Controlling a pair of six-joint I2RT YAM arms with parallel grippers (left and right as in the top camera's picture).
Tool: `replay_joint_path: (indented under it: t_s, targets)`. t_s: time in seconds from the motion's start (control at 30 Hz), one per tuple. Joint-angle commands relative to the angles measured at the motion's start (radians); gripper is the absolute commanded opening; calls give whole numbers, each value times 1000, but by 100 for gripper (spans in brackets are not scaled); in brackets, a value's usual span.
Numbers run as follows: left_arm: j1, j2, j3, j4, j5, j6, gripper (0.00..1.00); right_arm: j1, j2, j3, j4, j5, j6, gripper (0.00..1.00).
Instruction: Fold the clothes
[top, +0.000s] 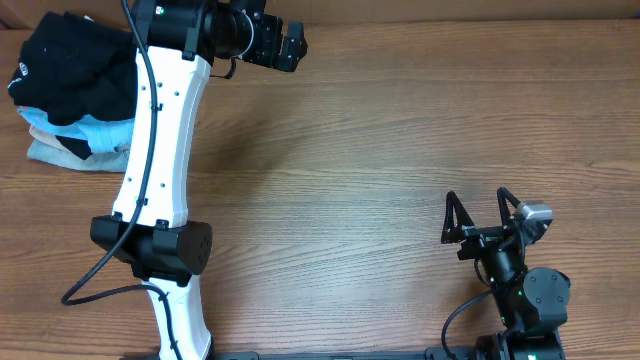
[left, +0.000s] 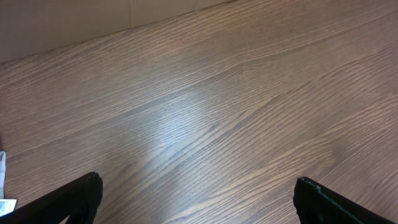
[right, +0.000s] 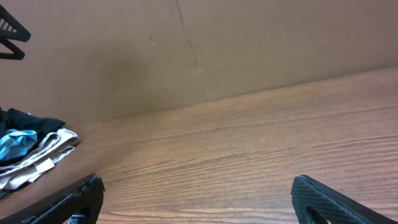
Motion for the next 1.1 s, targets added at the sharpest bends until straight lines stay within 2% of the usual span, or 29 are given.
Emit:
replay_joint_path:
  t_s: [0.0,0.6,0.83,1.07]
  targets:
    - [-4,4,8,1,10,-6,100,6,-57,-35,3,37,-3,100]
    - [-9,4,8,1,11,-6,100,6,-173,-148,-11,39,2,100]
    - [-7,4,8,1,10,-6,100,6,-244,-146,-39,39,1,100]
    - [-7,4,8,1,10,-6,100,6,-243,-146,-40,39,2,100]
